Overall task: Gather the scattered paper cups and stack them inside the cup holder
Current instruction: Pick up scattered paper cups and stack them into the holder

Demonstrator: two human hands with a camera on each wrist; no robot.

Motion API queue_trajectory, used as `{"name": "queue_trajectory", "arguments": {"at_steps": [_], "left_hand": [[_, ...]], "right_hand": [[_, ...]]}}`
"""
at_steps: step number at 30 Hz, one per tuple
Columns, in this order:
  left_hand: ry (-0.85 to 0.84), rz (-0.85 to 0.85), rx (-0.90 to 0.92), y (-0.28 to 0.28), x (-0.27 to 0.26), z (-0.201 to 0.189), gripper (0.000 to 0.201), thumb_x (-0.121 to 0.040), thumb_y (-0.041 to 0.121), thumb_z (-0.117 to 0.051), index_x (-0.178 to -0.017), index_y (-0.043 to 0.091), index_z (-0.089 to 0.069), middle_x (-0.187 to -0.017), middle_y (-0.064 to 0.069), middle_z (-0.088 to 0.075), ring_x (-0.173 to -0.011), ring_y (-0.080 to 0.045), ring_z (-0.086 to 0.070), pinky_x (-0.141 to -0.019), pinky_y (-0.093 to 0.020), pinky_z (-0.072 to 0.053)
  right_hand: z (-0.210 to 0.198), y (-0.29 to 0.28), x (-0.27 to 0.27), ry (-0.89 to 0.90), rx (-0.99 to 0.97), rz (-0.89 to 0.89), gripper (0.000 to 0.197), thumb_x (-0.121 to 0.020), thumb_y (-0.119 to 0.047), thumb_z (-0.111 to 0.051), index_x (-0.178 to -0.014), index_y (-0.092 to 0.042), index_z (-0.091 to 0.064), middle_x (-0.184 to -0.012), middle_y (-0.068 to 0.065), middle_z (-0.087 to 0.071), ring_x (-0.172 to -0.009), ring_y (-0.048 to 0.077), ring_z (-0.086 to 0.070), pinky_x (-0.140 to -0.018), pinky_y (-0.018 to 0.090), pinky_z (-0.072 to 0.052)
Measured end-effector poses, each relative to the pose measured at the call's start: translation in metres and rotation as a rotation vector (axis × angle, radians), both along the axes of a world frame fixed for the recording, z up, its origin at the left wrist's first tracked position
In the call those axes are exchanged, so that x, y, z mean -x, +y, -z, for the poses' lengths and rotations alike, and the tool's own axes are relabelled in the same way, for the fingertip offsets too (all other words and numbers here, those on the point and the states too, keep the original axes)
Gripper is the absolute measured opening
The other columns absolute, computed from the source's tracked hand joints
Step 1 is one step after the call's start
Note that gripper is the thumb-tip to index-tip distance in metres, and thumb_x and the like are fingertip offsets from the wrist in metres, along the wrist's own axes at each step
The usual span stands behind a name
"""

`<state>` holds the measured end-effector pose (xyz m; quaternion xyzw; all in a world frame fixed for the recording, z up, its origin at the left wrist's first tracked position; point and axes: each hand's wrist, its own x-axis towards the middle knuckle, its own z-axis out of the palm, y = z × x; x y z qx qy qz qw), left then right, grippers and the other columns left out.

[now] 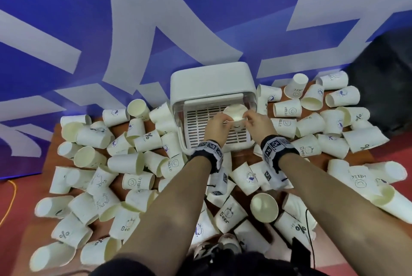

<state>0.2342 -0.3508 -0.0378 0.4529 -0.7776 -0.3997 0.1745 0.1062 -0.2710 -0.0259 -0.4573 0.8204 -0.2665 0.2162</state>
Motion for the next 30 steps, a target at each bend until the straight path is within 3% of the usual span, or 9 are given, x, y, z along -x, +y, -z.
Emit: {"name": "queue_trajectory", "arguments": {"at_steps": [4,7,10,16,22,30], "left_hand": [[-0.098,0.047,-0.024,-0.006,0.010,0.014,0.016,-0.089,0.005,-0.059,-0.100,0.008,-0.071,-0.111,-0.006,-0.067,-0.101,-0.022,-0.061,-0.084,-0.023,-0.044],[-0.131,0.065,-0.101,-0.008,0.013,0.015,0.029,-0.088,-0.001,-0.054,-0.112,0.008,-0.067,-0.126,-0.008,-0.062,-0.112,-0.023,-0.058,-0.098,-0.032,-0.045],[-0.099,0.082,-0.119,-0.009,0.012,0.016,0.036,-0.087,-0.006,-0.050,-0.118,0.006,-0.064,-0.133,-0.010,-0.057,-0.118,-0.025,-0.056,-0.104,-0.035,-0.044],[-0.023,0.049,-0.056,-0.002,0.004,0.013,0.036,-0.088,-0.006,-0.048,-0.118,0.008,-0.063,-0.131,-0.008,-0.056,-0.115,-0.025,-0.056,-0.099,-0.038,-0.046],[-0.059,0.118,-0.043,0.012,-0.008,-0.006,0.039,-0.089,-0.001,-0.045,-0.123,0.009,-0.061,-0.128,-0.009,-0.059,-0.114,-0.024,-0.056,-0.098,-0.035,-0.046],[-0.079,0.237,-0.113,0.064,-0.019,-0.017,0.038,-0.089,0.003,-0.047,-0.122,0.014,-0.063,-0.124,-0.007,-0.063,-0.112,-0.023,-0.058,-0.099,-0.033,-0.045]], "right_hand": [[0.017,-0.006,0.008,0.015,-0.047,-0.008,0.017,-0.093,-0.012,-0.052,-0.105,-0.011,-0.064,-0.094,0.015,-0.068,-0.088,0.031,-0.063,-0.079,0.039,-0.052],[0.024,-0.010,0.013,0.027,-0.114,-0.033,0.022,-0.094,-0.013,-0.050,-0.111,-0.011,-0.063,-0.100,0.015,-0.068,-0.091,0.030,-0.063,-0.080,0.036,-0.051],[0.028,-0.011,0.015,0.006,-0.131,-0.045,0.028,-0.094,-0.012,-0.047,-0.119,-0.010,-0.061,-0.107,0.016,-0.065,-0.096,0.031,-0.061,-0.085,0.039,-0.050],[0.025,-0.002,0.016,-0.008,-0.099,-0.040,0.037,-0.093,-0.005,-0.044,-0.129,-0.009,-0.054,-0.126,0.015,-0.056,-0.109,0.030,-0.056,-0.095,0.035,-0.044],[0.014,0.027,0.010,-0.065,-0.061,0.013,0.040,-0.091,-0.006,-0.045,-0.129,-0.012,-0.054,-0.124,0.016,-0.056,-0.110,0.029,-0.055,-0.097,0.037,-0.044],[0.001,0.092,0.002,-0.089,-0.085,0.081,0.032,-0.090,-0.005,-0.049,-0.120,-0.009,-0.061,-0.125,0.013,-0.059,-0.113,0.028,-0.055,-0.097,0.030,-0.041]]}}
